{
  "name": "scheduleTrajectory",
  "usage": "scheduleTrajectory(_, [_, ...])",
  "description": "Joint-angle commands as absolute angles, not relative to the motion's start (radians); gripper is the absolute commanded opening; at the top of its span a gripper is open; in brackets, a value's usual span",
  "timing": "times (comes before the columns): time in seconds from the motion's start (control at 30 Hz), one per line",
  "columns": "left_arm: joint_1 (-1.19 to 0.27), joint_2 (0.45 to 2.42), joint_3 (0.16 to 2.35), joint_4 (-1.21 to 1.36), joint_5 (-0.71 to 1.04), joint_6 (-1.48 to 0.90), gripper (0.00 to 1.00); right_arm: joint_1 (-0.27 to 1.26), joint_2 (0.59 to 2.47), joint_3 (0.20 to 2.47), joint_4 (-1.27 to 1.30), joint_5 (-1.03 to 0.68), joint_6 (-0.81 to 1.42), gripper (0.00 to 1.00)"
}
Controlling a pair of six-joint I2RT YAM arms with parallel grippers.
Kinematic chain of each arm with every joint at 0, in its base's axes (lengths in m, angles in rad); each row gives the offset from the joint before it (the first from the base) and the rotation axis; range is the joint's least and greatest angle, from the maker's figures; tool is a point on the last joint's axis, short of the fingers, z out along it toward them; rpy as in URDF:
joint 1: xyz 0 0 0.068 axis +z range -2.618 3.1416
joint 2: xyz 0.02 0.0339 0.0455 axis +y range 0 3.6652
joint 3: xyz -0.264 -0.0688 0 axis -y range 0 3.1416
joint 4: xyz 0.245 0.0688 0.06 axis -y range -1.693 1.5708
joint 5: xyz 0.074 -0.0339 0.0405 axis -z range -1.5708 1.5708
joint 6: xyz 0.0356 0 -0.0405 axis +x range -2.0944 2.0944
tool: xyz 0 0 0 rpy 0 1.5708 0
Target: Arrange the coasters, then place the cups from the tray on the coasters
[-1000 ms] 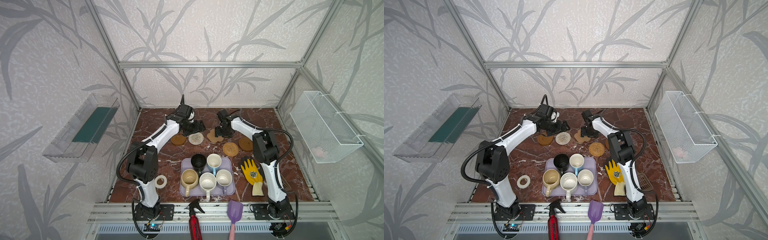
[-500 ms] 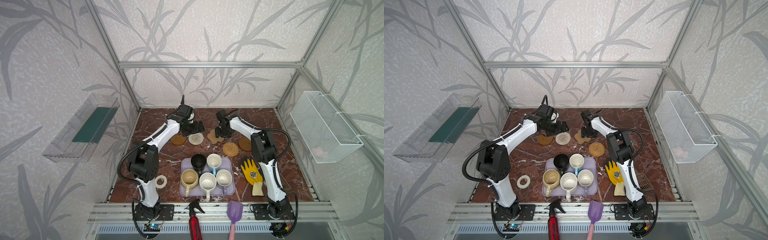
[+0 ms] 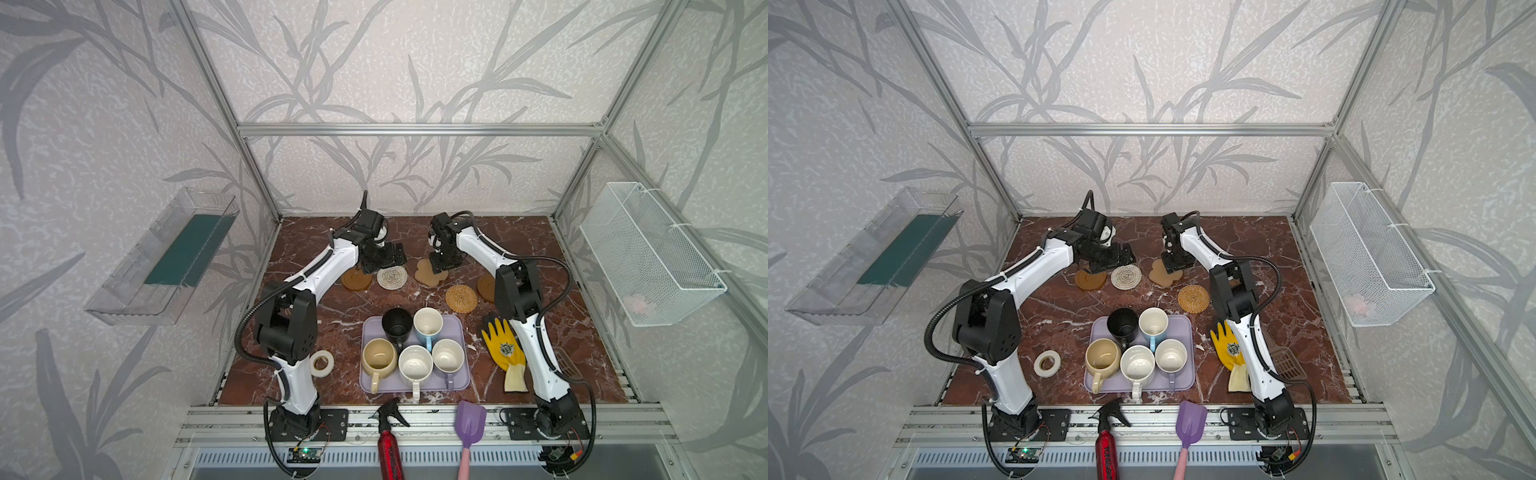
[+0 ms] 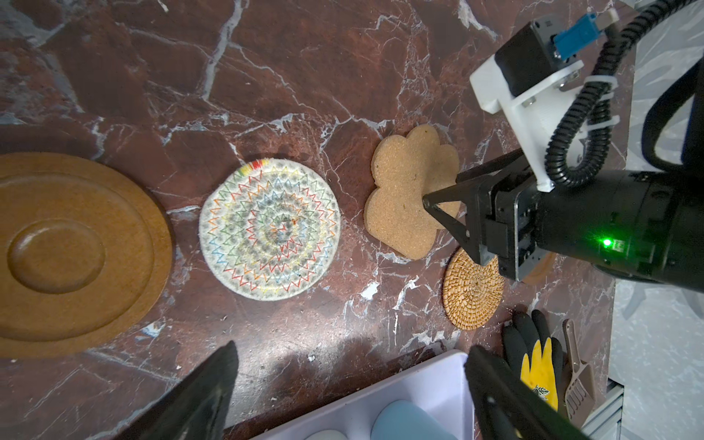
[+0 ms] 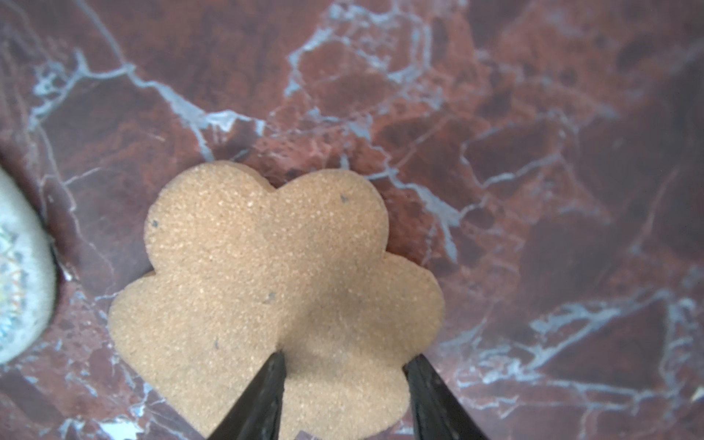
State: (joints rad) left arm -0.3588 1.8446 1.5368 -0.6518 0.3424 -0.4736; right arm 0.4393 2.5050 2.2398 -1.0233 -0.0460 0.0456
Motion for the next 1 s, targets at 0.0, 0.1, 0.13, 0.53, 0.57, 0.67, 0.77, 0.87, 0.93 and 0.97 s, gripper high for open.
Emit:
scheduleTrajectory(0.0, [-0.354, 1.842, 1.555, -0.675, 0.33, -0.457, 0.96, 0.44, 2.59, 2.305, -1.119, -0.039, -0.107, 0.52])
scheduleTrajectory(0.1, [-0.353, 1.843, 1.554, -0.671, 0.331, -0.458, 0.96, 0.442, 2.63, 2.386, -1.162, -0.028, -0.153, 0.53])
scheduleTrajectory(0.13, [-0.352, 1.842, 1.554, -0.672, 0.331, -0.459, 0.96, 0.442, 2.64, 2.405, -1.168, -0.029, -0.164, 0.53])
scheduleTrajectory(0.53, [-0.353, 1.847, 1.549, -0.658, 0.337, -0.469, 0.96, 0.447, 2.676, 2.473, -1.138, -0.1, -0.267, 0.53])
scheduleTrajectory(0.57, [-0.353, 1.846, 1.548, -0.656, 0.337, -0.471, 0.96, 0.448, 2.684, 2.489, -1.145, -0.114, -0.266, 0.53])
scheduleTrajectory(0.67, [-0.353, 1.845, 1.548, -0.655, 0.338, -0.474, 0.96, 0.451, 2.701, 2.512, -1.151, -0.145, -0.259, 0.53])
scheduleTrajectory(0.77, [-0.353, 1.845, 1.546, -0.653, 0.337, -0.475, 0.96, 0.456, 2.703, 2.516, -1.146, -0.14, -0.257, 0.53])
scheduleTrajectory(0.87, [-0.353, 1.843, 1.541, -0.649, 0.337, -0.477, 0.96, 0.457, 2.705, 2.519, -1.146, -0.126, -0.247, 0.53])
scheduleTrajectory(0.93, [-0.353, 1.839, 1.536, -0.644, 0.34, -0.481, 0.96, 0.456, 2.705, 2.519, -1.148, -0.142, -0.256, 0.53])
scheduleTrajectory(0.97, [-0.353, 1.838, 1.534, -0.644, 0.339, -0.482, 0.96, 0.458, 2.703, 2.519, -1.148, -0.145, -0.258, 0.54])
